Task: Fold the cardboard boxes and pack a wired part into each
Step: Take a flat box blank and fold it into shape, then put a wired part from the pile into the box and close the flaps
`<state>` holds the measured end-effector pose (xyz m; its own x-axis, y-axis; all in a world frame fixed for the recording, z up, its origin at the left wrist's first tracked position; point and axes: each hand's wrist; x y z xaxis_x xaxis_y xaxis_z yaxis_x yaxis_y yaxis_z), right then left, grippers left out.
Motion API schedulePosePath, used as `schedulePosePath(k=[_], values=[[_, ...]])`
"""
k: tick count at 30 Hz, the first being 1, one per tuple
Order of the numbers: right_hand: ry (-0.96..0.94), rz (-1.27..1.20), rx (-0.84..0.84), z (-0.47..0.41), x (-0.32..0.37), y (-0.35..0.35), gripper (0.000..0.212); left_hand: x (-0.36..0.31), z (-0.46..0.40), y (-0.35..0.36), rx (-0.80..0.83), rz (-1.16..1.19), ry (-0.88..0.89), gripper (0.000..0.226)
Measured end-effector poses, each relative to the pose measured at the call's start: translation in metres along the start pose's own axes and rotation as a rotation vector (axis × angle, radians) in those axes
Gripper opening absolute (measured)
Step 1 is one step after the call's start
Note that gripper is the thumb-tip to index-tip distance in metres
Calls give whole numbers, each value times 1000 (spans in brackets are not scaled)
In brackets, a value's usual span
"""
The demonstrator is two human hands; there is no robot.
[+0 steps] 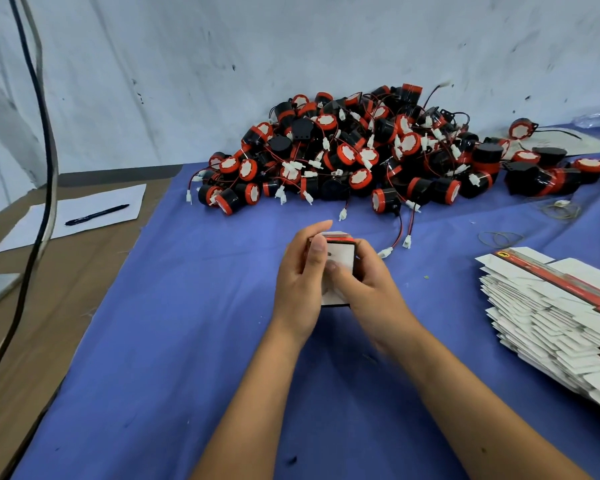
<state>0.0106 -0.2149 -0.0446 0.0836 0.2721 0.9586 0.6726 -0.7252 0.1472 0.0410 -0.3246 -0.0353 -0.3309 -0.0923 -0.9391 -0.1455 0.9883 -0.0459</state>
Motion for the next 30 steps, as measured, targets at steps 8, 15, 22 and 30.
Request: schedulePosePath(k=[8, 15, 22, 30], values=[[6, -138, 214, 4, 15, -14, 43, -1, 0, -10, 9, 85, -48, 86], [-119, 1186, -61, 3, 11, -23, 27, 19, -3, -16, -89, -296, -52, 52], [-236, 1309, 213, 3, 13, -19, 18, 33, -5, -16, -102, -450, -145, 22], [90, 1322, -400, -83, 4, -93, 36, 41, -12, -20, -200, -562, -152, 12]])
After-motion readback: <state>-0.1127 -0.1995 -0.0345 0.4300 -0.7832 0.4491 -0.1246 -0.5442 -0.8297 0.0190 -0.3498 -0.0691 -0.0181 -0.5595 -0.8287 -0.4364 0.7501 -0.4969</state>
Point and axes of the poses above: each hand's wrist, its own z-axis away from the middle knuckle, its own y-axis out of the palm, x = y × z, and after that the axes turned 15 degrees about x, right-handed
